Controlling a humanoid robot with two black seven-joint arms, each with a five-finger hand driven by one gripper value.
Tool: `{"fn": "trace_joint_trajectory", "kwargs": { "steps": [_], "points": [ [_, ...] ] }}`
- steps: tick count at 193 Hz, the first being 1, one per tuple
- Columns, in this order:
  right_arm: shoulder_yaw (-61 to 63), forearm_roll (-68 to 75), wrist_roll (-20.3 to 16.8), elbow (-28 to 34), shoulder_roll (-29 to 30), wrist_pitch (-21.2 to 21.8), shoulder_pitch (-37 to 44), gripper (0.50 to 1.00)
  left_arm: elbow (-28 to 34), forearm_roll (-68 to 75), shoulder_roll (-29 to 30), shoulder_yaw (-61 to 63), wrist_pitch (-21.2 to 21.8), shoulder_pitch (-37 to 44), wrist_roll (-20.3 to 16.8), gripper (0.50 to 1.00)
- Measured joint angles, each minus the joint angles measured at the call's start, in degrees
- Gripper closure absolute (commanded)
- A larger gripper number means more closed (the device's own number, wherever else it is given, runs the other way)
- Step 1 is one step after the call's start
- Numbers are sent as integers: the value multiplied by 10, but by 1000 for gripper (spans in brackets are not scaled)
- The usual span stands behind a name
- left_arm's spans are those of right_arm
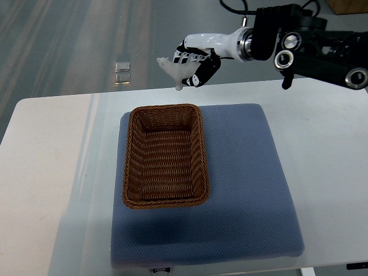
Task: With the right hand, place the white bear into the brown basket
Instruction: 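Lower the held bear into the brown wicker basket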
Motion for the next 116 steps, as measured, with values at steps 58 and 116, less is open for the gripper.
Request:
{"fn": "trace_joint_trajectory", "kwargs": {
  "steps": [58, 116],
  "points": [
    [-28, -9, 1, -134, 177, -23, -53, 996, 4, -1, 0, -1, 0, 0, 0, 500],
    [-30, -15, 2, -168, 187, -38, -120, 975, 4, -1, 0, 0, 0, 0, 0, 500]
  ]
}}
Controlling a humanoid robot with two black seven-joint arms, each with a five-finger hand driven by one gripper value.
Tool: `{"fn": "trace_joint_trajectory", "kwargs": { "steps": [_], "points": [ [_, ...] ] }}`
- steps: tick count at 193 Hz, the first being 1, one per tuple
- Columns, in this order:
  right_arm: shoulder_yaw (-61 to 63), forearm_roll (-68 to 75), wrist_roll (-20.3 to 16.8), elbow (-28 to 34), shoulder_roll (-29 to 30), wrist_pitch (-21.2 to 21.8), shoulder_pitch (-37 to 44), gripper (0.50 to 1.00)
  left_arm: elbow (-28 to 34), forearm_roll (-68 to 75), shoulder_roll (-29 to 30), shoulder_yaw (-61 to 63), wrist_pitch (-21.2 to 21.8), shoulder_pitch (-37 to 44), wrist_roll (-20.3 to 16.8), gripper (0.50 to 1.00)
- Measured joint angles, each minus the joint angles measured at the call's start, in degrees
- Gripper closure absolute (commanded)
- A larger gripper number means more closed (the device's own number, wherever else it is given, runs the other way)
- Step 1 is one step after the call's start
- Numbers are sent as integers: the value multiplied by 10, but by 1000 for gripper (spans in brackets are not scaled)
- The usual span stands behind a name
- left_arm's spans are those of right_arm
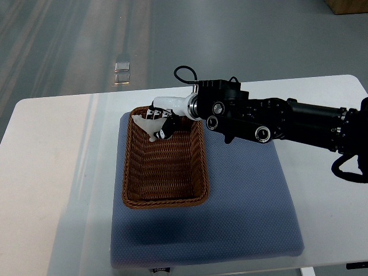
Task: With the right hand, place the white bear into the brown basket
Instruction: 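Lower the held bear into the brown wicker basket, then open the right hand to release the bear and lift away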
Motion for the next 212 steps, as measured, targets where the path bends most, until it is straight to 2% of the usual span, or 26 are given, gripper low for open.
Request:
{"fn": "trace_joint_trajectory", "kwargs": {
  "steps": [47, 79, 100, 111, 123, 132, 154, 200, 212],
  "points": [
    [1, -12, 1, -4, 0, -7, -33, 965, 0, 0, 0, 0, 0, 0, 0, 500],
    [2, -13, 2, -4, 0, -16, -51, 926, -1, 1, 0, 0, 0, 0, 0, 500],
    [2, -13, 2, -4, 0, -18, -57, 887, -1, 1, 0, 0, 0, 0, 0, 500],
    [3, -13, 2, -4, 0, -18, -58, 826, 0, 1, 0, 0, 0, 0, 0, 500],
    [4, -13, 2, -4, 0, -18, -58, 799, 0, 0, 0, 0, 0, 0, 0, 500],
    [5, -13, 2, -4, 0, -18, -58, 758, 0, 0, 0, 0, 0, 0, 0, 500],
    [8, -13, 2, -3, 0, -18, -58, 742, 0, 0, 0, 0, 0, 0, 0, 500],
    [9, -11, 2, -2, 0, -16, -52, 646, 1, 0, 0, -1, 0, 0, 0, 500],
    [10, -10, 2, -1, 0, -15, -49, 640, 1, 0, 0, -1, 0, 0, 0, 500]
  ]
}}
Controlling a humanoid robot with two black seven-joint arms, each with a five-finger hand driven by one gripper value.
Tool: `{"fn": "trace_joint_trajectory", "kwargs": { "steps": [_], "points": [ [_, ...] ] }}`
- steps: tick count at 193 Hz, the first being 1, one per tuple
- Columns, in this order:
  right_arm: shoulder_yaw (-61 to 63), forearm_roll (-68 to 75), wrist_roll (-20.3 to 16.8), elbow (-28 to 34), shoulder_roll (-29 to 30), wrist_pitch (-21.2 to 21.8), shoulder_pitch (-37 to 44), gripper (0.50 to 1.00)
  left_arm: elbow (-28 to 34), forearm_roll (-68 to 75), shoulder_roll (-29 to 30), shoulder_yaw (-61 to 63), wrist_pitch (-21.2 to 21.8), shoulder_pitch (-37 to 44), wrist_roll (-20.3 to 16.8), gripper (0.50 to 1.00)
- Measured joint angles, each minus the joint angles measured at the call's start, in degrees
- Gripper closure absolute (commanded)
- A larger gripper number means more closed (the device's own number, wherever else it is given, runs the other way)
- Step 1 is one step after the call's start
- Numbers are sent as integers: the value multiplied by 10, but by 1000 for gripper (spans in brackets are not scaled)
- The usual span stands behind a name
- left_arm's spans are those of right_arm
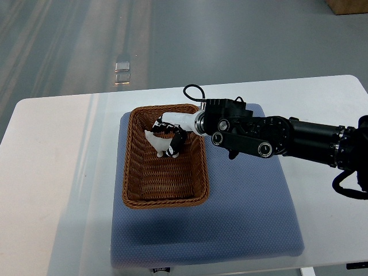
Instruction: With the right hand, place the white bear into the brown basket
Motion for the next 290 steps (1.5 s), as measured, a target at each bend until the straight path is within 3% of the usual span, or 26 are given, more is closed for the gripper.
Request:
{"fn": "trace_joint_trajectory", "kwargs": {
  "steps": [13, 43, 76, 122, 174, 228, 290],
  "points": [
    [7, 3, 0, 2, 0, 1, 8, 599, 0, 0, 0, 0, 0, 0, 0, 500],
    [44, 8, 0, 7, -4, 4, 31, 589, 0, 0, 0, 0, 0, 0, 0, 500],
    [133, 13, 2, 8, -56, 3, 34, 585, -1, 0, 0, 0, 0, 0, 0, 500],
    [391, 21, 10, -1, -98, -2, -79, 585, -4, 0, 0, 1, 0, 0, 0, 500],
    [661, 99, 115, -44, -39, -4, -212, 585, -6, 2, 0, 1, 0, 0, 0, 500],
    [708, 377, 227, -167, -13, 9, -228, 576, -7, 2, 0, 1, 0, -1, 0, 500],
    [709, 438, 255, -189, 0, 60, -247, 576, -7, 2, 0, 1, 0, -1, 0, 500]
  ]
}}
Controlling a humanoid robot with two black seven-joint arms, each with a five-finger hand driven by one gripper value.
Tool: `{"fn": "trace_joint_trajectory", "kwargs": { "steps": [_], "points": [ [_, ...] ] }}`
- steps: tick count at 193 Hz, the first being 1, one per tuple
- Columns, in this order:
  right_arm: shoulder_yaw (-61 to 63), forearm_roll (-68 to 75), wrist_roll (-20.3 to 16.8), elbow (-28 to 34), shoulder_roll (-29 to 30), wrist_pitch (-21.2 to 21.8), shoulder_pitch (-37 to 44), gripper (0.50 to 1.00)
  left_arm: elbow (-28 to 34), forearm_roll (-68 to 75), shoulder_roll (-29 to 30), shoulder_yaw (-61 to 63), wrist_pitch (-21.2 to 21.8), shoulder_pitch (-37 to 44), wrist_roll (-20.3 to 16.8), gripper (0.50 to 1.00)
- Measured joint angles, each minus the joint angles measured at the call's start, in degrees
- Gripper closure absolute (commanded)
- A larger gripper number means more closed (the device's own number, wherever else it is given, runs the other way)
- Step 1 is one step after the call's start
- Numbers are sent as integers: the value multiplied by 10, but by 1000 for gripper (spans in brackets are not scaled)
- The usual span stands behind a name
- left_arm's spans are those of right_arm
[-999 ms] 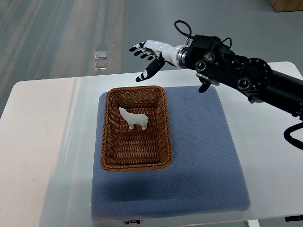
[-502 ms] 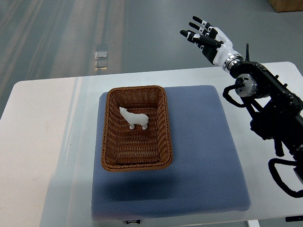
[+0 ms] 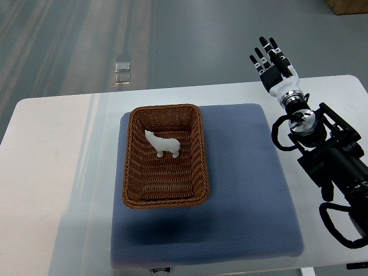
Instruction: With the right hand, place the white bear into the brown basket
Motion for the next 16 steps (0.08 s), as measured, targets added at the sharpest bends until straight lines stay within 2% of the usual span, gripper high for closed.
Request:
{"fn": "trace_joint_trajectory", "kwargs": {
  "steps": [16],
  "points": [
    [0, 0, 1, 0, 0, 8, -2, 576, 0, 0, 0, 0, 0, 0, 0, 500]
  ]
}}
